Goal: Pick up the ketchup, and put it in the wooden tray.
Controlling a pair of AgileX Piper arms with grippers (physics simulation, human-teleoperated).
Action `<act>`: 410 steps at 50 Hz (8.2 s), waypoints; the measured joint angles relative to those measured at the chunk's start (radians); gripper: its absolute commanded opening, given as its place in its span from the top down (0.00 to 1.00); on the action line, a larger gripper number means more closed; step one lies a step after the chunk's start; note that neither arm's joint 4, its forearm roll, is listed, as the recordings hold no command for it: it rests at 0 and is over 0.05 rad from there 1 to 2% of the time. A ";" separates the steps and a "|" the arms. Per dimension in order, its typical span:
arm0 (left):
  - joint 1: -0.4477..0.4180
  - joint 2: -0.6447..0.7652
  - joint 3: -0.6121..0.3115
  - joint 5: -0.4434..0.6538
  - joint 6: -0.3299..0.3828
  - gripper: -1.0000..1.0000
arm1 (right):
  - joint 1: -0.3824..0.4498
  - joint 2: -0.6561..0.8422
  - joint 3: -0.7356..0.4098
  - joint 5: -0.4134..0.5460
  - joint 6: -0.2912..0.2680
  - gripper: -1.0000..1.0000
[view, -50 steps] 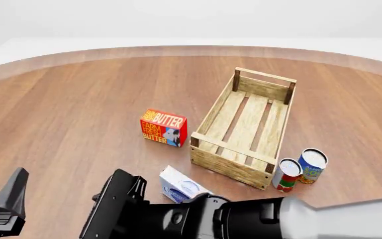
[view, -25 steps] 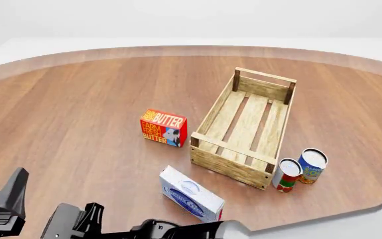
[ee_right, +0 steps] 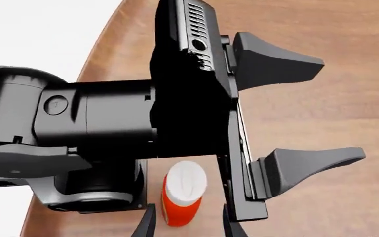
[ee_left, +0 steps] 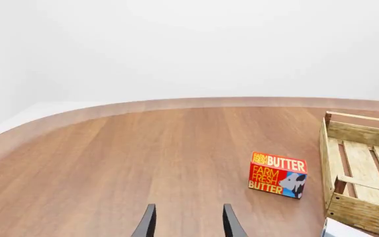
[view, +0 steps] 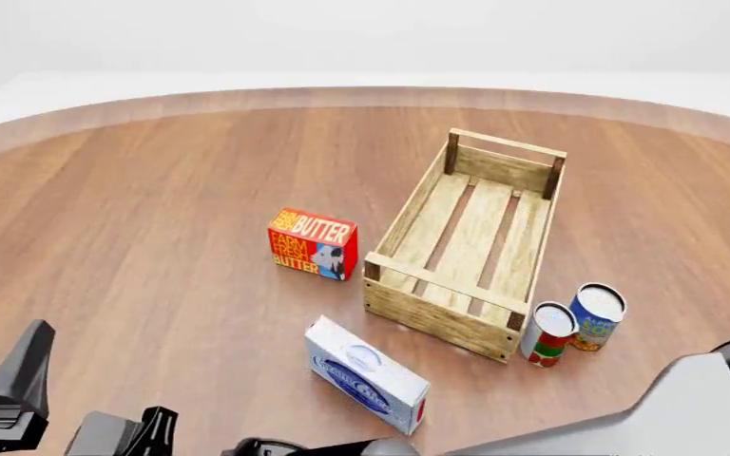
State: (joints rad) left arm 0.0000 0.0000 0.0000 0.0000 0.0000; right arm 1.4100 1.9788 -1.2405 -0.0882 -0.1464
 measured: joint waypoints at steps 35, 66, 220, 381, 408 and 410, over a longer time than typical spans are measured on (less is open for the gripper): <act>0.000 0.000 0.000 0.000 0.000 0.00 | 0.004 0.132 -0.078 0.009 0.003 0.00; 0.000 0.000 0.000 0.000 0.000 0.00 | -0.011 0.145 -0.070 0.000 -0.005 1.00; 0.000 0.000 0.000 0.000 0.000 0.00 | -1.044 -0.411 0.207 0.114 -0.079 1.00; 0.000 0.000 0.000 0.000 0.000 0.00 | -1.124 -0.142 0.290 -0.098 -0.086 0.00; 0.000 0.000 0.000 0.000 0.000 0.00 | -1.124 -0.272 0.283 -0.041 -0.120 0.00; 0.000 0.000 0.000 0.000 0.000 0.00 | -1.125 -0.282 0.282 -0.036 -0.122 0.00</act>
State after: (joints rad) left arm 0.0000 0.0000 0.0000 0.0000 0.0000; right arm 0.2847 1.6968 -0.9584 -0.1240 -0.2688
